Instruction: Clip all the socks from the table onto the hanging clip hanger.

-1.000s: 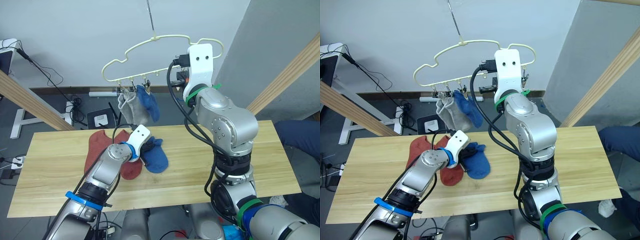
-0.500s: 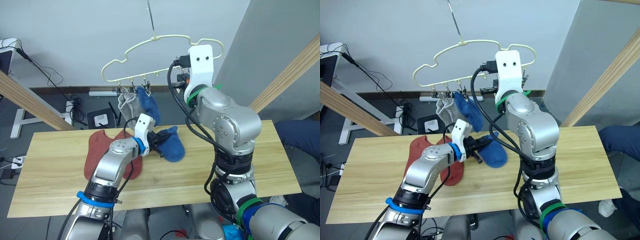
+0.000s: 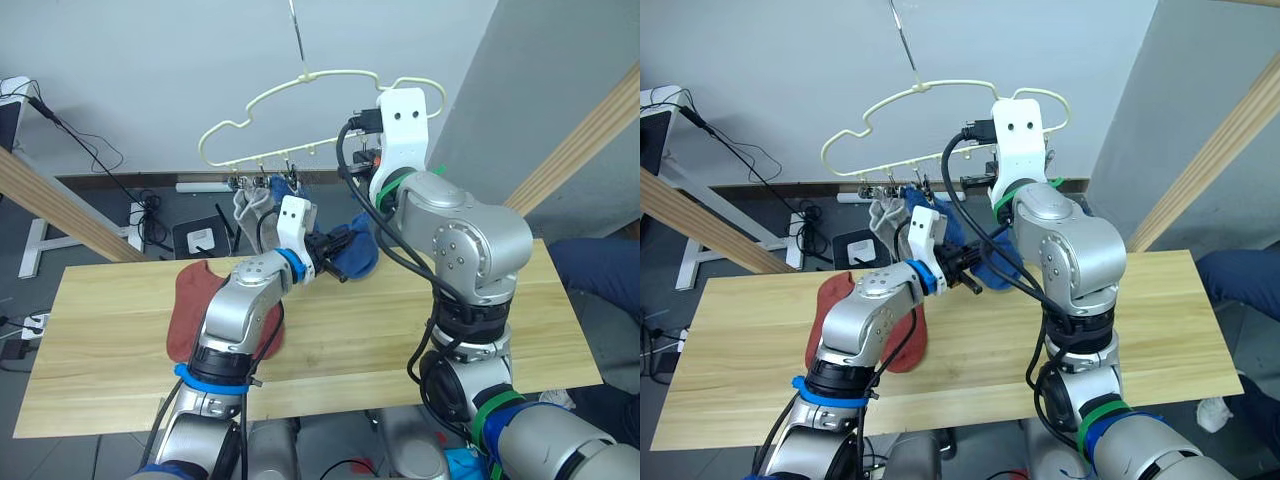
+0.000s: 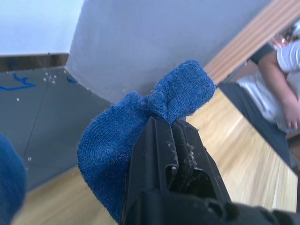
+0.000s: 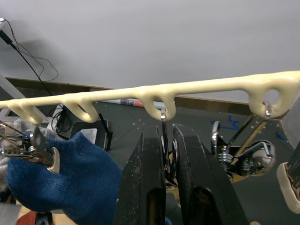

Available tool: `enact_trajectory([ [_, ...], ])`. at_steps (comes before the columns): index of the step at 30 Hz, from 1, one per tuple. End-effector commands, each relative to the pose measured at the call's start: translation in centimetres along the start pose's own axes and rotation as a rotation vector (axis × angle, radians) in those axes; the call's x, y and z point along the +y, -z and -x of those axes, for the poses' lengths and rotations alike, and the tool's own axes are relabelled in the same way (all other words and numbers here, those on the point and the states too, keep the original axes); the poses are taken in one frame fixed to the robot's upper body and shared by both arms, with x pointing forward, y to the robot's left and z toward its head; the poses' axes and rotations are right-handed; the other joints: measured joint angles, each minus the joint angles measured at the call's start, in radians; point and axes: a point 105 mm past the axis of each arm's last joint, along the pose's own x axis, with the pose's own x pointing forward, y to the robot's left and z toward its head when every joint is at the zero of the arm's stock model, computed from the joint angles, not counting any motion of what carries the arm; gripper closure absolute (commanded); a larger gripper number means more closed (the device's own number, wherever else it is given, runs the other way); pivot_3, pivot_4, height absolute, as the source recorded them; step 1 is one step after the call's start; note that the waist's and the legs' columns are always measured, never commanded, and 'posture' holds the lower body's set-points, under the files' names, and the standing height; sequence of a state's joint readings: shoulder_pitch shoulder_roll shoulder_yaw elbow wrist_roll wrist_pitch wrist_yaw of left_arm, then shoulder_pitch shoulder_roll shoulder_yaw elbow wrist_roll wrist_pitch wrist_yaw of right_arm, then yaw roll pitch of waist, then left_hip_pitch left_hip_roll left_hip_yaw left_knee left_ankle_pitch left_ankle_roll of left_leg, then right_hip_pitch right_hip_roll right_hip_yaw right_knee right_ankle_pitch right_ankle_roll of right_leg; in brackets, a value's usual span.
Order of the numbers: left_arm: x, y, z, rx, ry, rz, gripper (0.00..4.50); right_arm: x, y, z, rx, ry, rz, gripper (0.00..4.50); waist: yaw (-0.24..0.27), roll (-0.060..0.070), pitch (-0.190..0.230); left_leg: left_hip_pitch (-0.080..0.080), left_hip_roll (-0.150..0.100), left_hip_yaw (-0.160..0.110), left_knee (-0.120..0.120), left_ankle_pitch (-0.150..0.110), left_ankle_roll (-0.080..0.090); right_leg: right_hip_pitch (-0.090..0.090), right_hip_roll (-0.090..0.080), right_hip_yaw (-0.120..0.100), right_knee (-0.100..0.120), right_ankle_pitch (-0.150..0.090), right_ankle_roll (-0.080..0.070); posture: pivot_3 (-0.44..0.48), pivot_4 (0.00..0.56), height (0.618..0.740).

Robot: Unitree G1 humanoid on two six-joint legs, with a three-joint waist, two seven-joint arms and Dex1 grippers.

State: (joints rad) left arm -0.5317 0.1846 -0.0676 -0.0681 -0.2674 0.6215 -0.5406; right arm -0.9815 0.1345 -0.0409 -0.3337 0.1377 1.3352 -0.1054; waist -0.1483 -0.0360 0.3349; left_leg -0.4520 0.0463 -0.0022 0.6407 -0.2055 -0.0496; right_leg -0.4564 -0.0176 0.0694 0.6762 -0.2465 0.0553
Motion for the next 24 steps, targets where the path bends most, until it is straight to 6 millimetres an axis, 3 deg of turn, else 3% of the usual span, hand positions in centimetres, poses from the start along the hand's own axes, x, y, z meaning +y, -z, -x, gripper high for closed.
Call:
enact_trajectory([
  [1,-0.4,-2.0,0.0,-0.073,0.012,-0.002,4.49,0.4,-1.5,0.7,-0.062,-0.015,0.001,4.49,-0.001,0.000,0.000,0.000,0.000,0.000,0.000,0.000,0.000,0.000,0.000,0.000,0.000,0.000,0.000,-0.263,0.392,0.740],
  [24,-0.2,-5.3,0.1,-0.172,0.000,0.020,4.49,0.4,-1.4,0.8,-0.061,-0.014,0.005,4.49,0.002,0.000,0.016,0.000,0.000,0.000,-0.002,0.000,0.000,0.000,0.000,0.000,-0.003,0.000,0.000,-0.250,0.394,0.740],
])
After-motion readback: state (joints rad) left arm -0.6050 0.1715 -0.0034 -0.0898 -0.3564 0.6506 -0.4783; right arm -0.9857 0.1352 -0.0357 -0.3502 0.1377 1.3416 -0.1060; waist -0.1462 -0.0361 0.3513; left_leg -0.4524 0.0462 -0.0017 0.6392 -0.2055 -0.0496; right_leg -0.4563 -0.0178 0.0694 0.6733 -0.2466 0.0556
